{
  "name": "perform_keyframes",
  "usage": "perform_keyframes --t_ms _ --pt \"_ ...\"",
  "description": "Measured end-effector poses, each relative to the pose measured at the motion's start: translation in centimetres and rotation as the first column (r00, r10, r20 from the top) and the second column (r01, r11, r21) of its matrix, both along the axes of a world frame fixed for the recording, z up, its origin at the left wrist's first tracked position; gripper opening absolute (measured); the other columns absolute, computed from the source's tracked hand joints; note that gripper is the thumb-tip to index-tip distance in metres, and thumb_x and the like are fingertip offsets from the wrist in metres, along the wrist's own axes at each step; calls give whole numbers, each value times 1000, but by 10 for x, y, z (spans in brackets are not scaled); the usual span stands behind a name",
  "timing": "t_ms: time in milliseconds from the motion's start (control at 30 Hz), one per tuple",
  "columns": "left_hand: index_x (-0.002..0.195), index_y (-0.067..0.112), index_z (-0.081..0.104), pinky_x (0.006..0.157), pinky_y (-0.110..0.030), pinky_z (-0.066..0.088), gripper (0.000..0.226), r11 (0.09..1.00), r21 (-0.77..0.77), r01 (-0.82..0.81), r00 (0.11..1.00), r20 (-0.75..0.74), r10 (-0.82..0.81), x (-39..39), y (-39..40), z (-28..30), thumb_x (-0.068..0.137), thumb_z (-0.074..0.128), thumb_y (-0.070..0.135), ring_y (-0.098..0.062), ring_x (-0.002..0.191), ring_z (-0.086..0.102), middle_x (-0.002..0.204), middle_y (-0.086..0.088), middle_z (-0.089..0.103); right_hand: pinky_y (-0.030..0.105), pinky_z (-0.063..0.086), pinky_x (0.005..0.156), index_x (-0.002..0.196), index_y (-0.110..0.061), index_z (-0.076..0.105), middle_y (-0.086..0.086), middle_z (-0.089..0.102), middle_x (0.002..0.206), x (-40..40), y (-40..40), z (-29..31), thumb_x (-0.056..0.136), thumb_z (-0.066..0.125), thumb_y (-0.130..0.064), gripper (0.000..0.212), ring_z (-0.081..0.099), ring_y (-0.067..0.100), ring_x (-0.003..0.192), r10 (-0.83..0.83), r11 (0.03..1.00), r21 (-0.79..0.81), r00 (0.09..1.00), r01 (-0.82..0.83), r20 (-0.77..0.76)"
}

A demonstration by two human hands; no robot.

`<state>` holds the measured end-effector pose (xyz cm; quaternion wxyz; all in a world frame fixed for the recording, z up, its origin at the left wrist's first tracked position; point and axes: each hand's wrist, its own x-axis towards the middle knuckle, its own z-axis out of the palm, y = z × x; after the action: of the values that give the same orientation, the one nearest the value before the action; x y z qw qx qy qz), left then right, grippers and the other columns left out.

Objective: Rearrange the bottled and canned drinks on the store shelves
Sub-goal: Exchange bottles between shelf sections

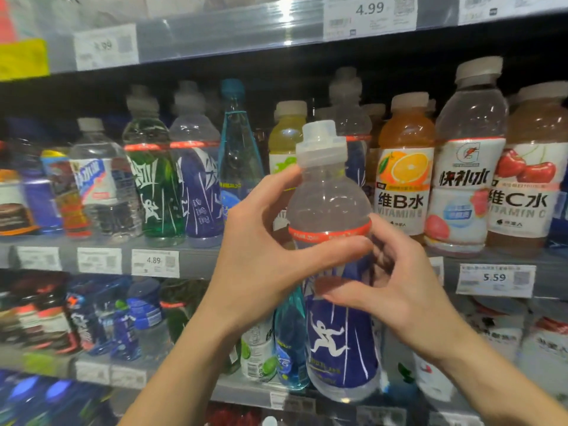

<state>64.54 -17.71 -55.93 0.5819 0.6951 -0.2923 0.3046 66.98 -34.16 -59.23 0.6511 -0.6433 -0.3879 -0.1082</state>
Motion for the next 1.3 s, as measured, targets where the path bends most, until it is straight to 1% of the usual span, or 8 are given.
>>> perform_keyframes --t_ms 133,233,367,600,733,867,1033,1300 --pt "144 23 44 90 -10 48 85 998 -25 59 990 -123 -62 0 12 -17 71 79 50 4 125 56 131 26 62 35 59 87 122 -16 62 5 75 115 -3 8 -4 68 87 -12 60 73 24 104 -4 1000 30 998 6 -61" --pt "138 23 52 92 -18 50 60 996 13 84 980 -184 -80 -4 15 -30 83 70 35 -10 124 60 132 10 66 30 59 82 116 -17 65 4 77 109 -3 12 -5 63 87 -21 58 75 23 98 -5 997 81 996 13 -93" --pt "121 34 65 89 -21 53 36 998 35 43 979 -201 -35 -7 17 -42 85 68 34 -9 114 66 121 7 71 25 58 78 107 -28 70 3 78 104 0 17 -7 58 88 -17 54 75 20 95 17 996 92 995 -8 -97" --pt "118 39 65 96 -38 55 38 997 3 -82 976 -201 81 -17 16 -52 80 71 41 -14 113 67 120 4 72 22 58 73 105 -36 71 1 79 97 -1 22 -8 50 85 -28 57 76 14 88 141 987 86 986 -134 -85" --pt "121 24 65 90 -37 56 38 992 -42 -116 974 -201 105 -26 0 -38 85 67 35 -19 109 68 119 -1 72 16 56 68 99 -34 74 0 79 93 -4 12 2 53 84 -9 53 76 11 82 180 980 89 983 -175 -45" --pt "119 18 64 89 -42 55 37 982 -48 -185 966 -194 173 -24 -25 -26 88 63 37 -16 100 68 110 -2 73 15 55 68 101 -36 74 -3 79 95 -1 -3 16 49 80 -31 53 76 9 84 187 977 110 981 -182 -41" --pt "122 19 63 92 -46 56 34 988 -80 -132 979 -166 117 -24 -20 -40 91 61 33 -21 105 69 112 0 73 12 55 69 97 -45 74 -8 79 96 -3 4 13 45 80 -35 54 75 5 84 151 986 82 988 -148 -23" --pt "121 15 64 90 -34 55 30 992 -118 -51 992 -124 36 -19 35 -86 91 64 21 -12 101 69 111 2 74 14 55 67 97 -39 75 -5 79 93 -12 58 -44 52 78 -5 57 75 6 81 -43 995 93 999 43 -9"
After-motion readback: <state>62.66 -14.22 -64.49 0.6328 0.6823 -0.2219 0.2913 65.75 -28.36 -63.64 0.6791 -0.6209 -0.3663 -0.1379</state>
